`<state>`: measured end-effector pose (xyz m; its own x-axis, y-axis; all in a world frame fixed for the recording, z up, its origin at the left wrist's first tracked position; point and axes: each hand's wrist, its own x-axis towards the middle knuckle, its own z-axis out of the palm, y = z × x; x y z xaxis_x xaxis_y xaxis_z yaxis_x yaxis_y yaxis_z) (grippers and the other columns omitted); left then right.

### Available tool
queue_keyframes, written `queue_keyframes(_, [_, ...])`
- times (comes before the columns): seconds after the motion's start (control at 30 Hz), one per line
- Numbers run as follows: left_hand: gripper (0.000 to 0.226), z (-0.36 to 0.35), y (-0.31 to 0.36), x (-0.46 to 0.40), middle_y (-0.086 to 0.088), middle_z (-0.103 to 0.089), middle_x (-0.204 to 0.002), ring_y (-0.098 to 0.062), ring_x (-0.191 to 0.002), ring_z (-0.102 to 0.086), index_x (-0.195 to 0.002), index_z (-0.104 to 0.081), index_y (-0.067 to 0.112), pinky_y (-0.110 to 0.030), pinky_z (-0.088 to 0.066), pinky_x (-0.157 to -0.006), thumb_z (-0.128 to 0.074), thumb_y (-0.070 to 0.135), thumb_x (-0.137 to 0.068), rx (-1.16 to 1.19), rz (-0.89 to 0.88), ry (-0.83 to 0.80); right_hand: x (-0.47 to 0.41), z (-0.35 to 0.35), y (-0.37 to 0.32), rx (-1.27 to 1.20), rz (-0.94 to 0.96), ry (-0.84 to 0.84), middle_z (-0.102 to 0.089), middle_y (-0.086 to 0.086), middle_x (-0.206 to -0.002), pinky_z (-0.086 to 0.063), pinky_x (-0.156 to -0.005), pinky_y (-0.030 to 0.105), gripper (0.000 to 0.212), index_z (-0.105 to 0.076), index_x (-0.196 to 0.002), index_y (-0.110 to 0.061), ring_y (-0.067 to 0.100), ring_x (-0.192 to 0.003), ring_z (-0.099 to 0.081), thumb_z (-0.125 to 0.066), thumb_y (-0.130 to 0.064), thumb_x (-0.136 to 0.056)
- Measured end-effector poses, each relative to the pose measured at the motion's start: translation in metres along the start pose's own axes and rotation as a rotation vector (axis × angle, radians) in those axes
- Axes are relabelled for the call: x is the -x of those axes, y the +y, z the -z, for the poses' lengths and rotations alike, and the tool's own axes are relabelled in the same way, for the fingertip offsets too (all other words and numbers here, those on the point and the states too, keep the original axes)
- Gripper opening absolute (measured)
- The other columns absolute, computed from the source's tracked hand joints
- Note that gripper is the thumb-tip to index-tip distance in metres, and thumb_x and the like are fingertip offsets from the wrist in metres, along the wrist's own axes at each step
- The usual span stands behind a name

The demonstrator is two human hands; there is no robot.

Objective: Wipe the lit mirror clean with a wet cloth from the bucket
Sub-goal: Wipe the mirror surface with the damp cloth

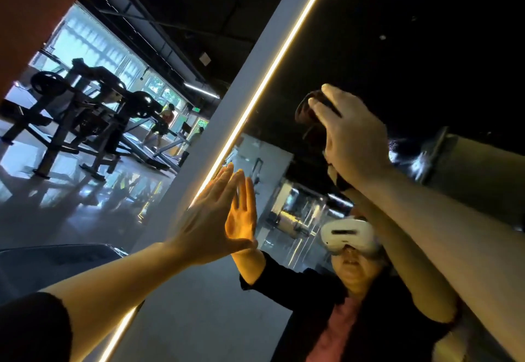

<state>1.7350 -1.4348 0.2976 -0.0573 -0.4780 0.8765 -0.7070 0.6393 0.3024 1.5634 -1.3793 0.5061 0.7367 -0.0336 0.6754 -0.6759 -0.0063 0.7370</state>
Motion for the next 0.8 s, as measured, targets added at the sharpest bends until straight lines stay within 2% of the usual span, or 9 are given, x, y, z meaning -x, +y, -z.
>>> queue_keyframes(0.1, [0.128,0.0,0.029,-0.006,0.014,0.029,-0.151,-0.007,-0.14,0.02,-0.143,0.022,0.033,-0.028,-0.002,-0.114,-0.076,0.065,-0.067,0.044,-0.089,-0.024,-0.021,0.0,0.039,0.048,-0.167,-0.068,-0.045,0.018,-0.147,-0.046,-0.103,0.046,0.04,-0.054,-0.138,-0.006,0.034,-0.137,-0.042,-0.054,-0.007,-0.098])
queue_keyframes(0.17, [0.129,-0.007,0.047,-0.007,0.012,0.034,-0.148,-0.009,-0.139,0.027,-0.137,0.029,0.032,-0.032,0.001,-0.118,-0.072,0.069,-0.066,0.024,-0.08,-0.036,-0.019,-0.008,0.035,-0.012,-0.146,-0.103,-0.044,0.017,-0.149,-0.038,-0.11,0.043,0.041,-0.052,-0.14,-0.006,0.033,-0.139,-0.038,-0.05,-0.008,-0.1])
queue_keyframes(0.27, [0.133,-0.02,0.057,-0.003,0.002,0.036,-0.151,-0.021,-0.144,0.031,-0.135,0.035,0.028,-0.041,0.003,-0.123,-0.062,0.082,-0.06,-0.017,0.036,-0.048,0.015,-0.018,-0.001,-0.135,0.074,-0.23,-0.048,0.019,-0.147,-0.028,-0.116,0.037,0.045,-0.055,-0.137,-0.004,0.035,-0.139,-0.041,-0.055,-0.002,-0.093])
queue_keyframes(0.4, [0.13,-0.021,0.058,-0.001,-0.001,0.042,-0.147,-0.024,-0.142,0.034,-0.122,0.048,0.024,-0.039,0.008,-0.122,-0.04,0.088,-0.051,-0.068,0.083,-0.115,0.056,-0.013,-0.028,-0.157,0.369,-0.339,-0.057,0.019,-0.137,-0.039,-0.107,0.042,0.048,-0.061,-0.131,-0.005,0.036,-0.129,-0.053,-0.067,-0.004,-0.083])
queue_keyframes(0.53, [0.128,-0.019,0.06,-0.001,0.001,0.047,-0.142,-0.022,-0.138,0.039,-0.124,0.047,0.023,-0.035,0.014,-0.12,-0.036,0.088,-0.051,-0.079,0.09,-0.125,0.028,-0.009,0.006,-0.055,-0.064,-0.186,-0.049,0.019,-0.145,-0.039,-0.112,0.043,0.05,-0.054,-0.138,-0.004,0.035,-0.137,-0.043,-0.06,0.004,-0.088])
queue_keyframes(0.6, [0.13,-0.02,0.06,0.002,0.002,0.045,-0.143,-0.02,-0.138,0.039,-0.129,0.043,0.022,-0.034,0.013,-0.12,-0.04,0.088,-0.053,-0.043,0.087,-0.103,0.043,-0.008,-0.008,-0.047,-0.053,-0.184,-0.052,0.02,-0.142,-0.041,-0.11,0.044,0.052,-0.057,-0.134,-0.002,0.036,-0.135,-0.047,-0.065,0.007,-0.084])
queue_keyframes(0.67, [0.132,-0.021,0.063,0.006,0.002,0.037,-0.148,-0.017,-0.141,0.033,-0.138,0.031,0.021,-0.033,0.008,-0.121,-0.053,0.083,-0.059,0.036,0.091,-0.051,0.079,-0.009,-0.031,-0.081,0.17,-0.24,-0.058,0.019,-0.136,-0.039,-0.107,0.04,0.053,-0.062,-0.129,-0.004,0.036,-0.129,-0.053,-0.074,0.002,-0.077])
queue_keyframes(0.73, [0.133,-0.02,0.072,0.014,0.002,0.024,-0.15,-0.018,-0.143,0.021,-0.148,0.015,0.013,-0.037,-0.003,-0.123,-0.07,0.071,-0.064,0.07,0.1,0.008,0.102,0.002,-0.038,-0.11,0.342,-0.343,-0.061,0.018,-0.133,-0.042,-0.106,0.039,0.055,-0.065,-0.126,-0.006,0.035,-0.125,-0.057,-0.081,-0.006,-0.074])
queue_keyframes(0.8, [0.13,-0.02,0.082,0.02,0.002,0.012,-0.151,-0.021,-0.146,0.009,-0.154,-0.005,0.005,-0.044,-0.015,-0.123,-0.083,0.057,-0.063,0.096,0.098,0.077,0.092,0.011,-0.015,-0.056,0.348,-0.311,-0.063,0.019,-0.13,-0.045,-0.103,0.039,0.055,-0.068,-0.121,-0.004,0.035,-0.12,-0.06,-0.084,-0.004,-0.069])
